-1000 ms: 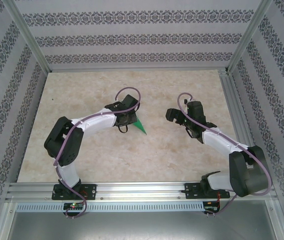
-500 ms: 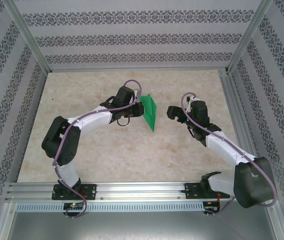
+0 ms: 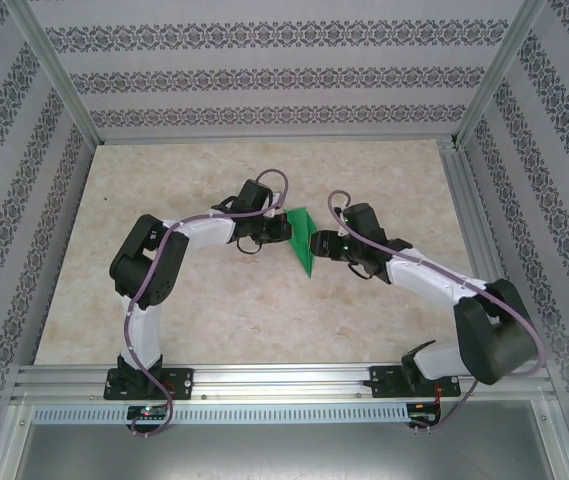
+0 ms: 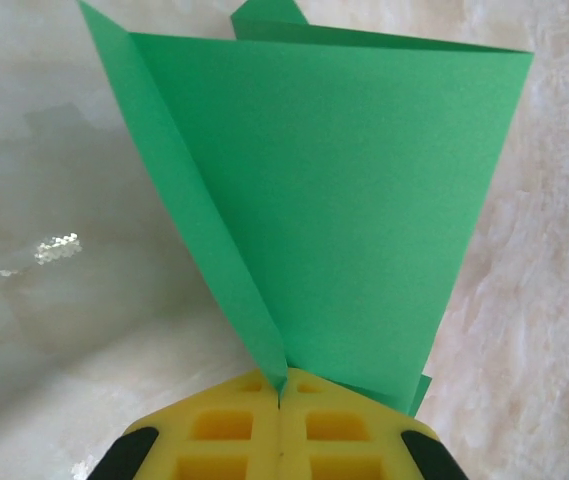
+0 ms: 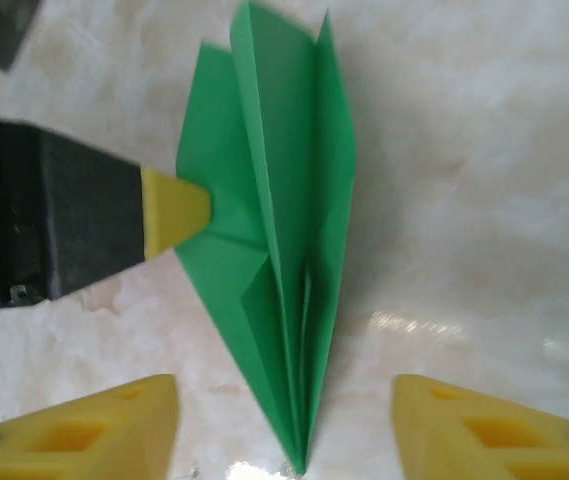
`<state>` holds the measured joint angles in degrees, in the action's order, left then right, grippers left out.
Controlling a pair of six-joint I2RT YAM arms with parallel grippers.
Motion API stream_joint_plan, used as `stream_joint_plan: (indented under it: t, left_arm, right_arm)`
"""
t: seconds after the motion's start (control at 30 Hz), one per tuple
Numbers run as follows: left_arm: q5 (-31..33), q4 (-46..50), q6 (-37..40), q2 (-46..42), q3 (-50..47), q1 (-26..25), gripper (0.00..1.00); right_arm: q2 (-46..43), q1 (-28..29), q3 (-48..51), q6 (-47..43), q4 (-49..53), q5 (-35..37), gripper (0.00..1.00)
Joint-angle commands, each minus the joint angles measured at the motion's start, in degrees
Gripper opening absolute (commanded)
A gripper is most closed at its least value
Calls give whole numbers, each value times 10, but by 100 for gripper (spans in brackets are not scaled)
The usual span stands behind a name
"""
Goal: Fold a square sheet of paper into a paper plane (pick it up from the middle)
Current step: Move the paper plane to the top-center of the table.
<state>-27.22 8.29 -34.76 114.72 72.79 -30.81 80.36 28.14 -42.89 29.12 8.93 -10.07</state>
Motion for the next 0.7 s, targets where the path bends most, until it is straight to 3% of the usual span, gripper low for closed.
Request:
stream_joint_plan:
  t: [0.0,0.23,0.67]
  left_arm:
    - [-27,-33,-4,8,-2,10,0]
    - [-29,-30,-2,14,-7,13,0]
    - [-35,-29,-1,25,-7,15,0]
  right_arm:
    - [32,20,-34,17,16,-14,50]
    - [95,32,-73,13,17,-13,42]
    - [156,36,-102,7,20,-14,44]
